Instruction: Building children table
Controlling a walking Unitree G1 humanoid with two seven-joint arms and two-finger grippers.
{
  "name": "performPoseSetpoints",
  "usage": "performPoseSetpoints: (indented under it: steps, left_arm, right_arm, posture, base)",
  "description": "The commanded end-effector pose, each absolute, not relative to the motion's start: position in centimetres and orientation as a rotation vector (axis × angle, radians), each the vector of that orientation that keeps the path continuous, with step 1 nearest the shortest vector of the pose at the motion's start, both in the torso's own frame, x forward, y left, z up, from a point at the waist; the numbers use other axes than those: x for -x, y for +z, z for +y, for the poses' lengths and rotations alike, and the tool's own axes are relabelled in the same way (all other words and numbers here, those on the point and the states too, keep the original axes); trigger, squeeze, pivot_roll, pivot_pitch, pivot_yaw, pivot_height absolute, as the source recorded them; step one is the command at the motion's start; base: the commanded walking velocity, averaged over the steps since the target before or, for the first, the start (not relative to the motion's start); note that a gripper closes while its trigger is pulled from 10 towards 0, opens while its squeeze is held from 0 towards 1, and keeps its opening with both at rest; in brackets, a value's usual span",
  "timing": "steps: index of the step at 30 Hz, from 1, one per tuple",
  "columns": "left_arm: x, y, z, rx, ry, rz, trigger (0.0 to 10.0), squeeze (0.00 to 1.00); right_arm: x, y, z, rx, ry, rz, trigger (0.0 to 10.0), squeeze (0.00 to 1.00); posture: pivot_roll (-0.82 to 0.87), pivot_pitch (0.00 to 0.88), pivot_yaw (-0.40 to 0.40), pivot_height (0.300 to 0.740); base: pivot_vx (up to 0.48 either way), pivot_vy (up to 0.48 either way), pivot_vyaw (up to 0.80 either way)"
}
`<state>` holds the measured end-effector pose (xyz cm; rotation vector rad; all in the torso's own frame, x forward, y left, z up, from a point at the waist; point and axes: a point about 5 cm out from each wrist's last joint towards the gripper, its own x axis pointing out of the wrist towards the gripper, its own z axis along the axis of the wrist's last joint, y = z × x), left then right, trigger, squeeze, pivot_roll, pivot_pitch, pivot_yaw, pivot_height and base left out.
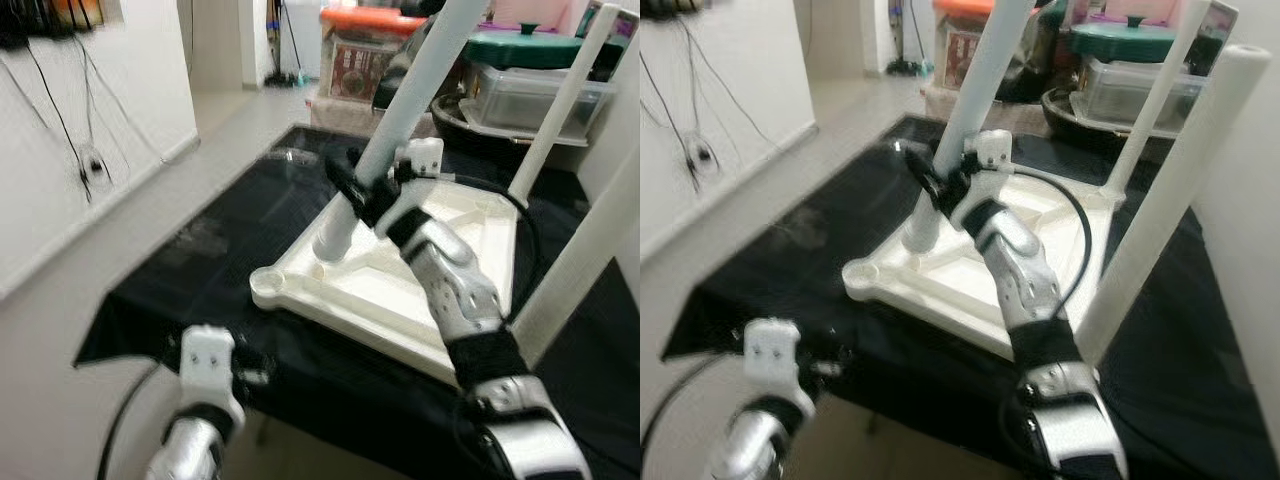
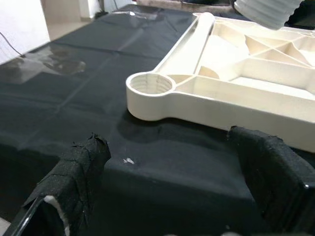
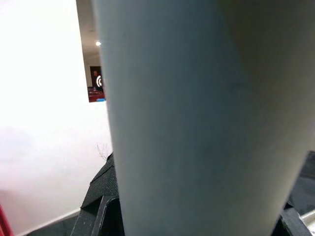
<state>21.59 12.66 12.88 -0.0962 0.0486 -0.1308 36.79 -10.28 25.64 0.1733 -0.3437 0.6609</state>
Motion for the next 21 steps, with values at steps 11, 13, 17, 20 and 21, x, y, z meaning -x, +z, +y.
performPoseSetpoints:
  steps: [11, 13, 17, 20, 21]
  left_arm:
    - [-21.6, 13.3, 13.3, 0.102, -0.104, 0.045, 10.0, 0.0]
    - [-21.6, 13.2, 13.3, 0.101, -0.102, 0.044, 10.0, 0.0]
    - [-21.6, 13.3, 13.1, 0.097, -0.108, 0.04, 10.0, 0.0]
    - [-21.8, 13.6, 13.0, 0.094, -0.109, 0.029, 10.0, 0.0]
    - [-21.9, 13.8, 12.9, 0.093, -0.104, 0.021, 10.0, 0.0]
  right_arm:
    - [-36.6, 24.9, -9.9, -0.202, 0.666, -0.344, 10.0, 0.0]
    - [-36.4, 24.7, -9.8, -0.207, 0.662, -0.341, 10.0, 0.0]
    - [-36.3, 24.5, -9.9, -0.217, 0.638, -0.341, 10.0, 0.0]
    - [-36.1, 24.4, -9.9, -0.229, 0.621, -0.345, 10.0, 0.0]
    - [-36.1, 24.4, -10.0, -0.235, 0.61, -0.349, 10.0, 0.0]
  posture:
    - [0.1, 0.053, -0.098, 0.74]
    - [0.1, 0.05, -0.099, 0.74]
    - [0.09, 0.049, -0.097, 0.74]
    - [0.09, 0.049, -0.099, 0.74]
    - [0.09, 0.053, -0.098, 0.74]
  base:
    - [0.0, 0.412, 0.0]
    - [0.0, 0.201, 0.0]
    - [0.0, 0.0, 0.0]
    - [0.0, 0.0, 0.0]
    - [0.0, 0.0, 0.0]
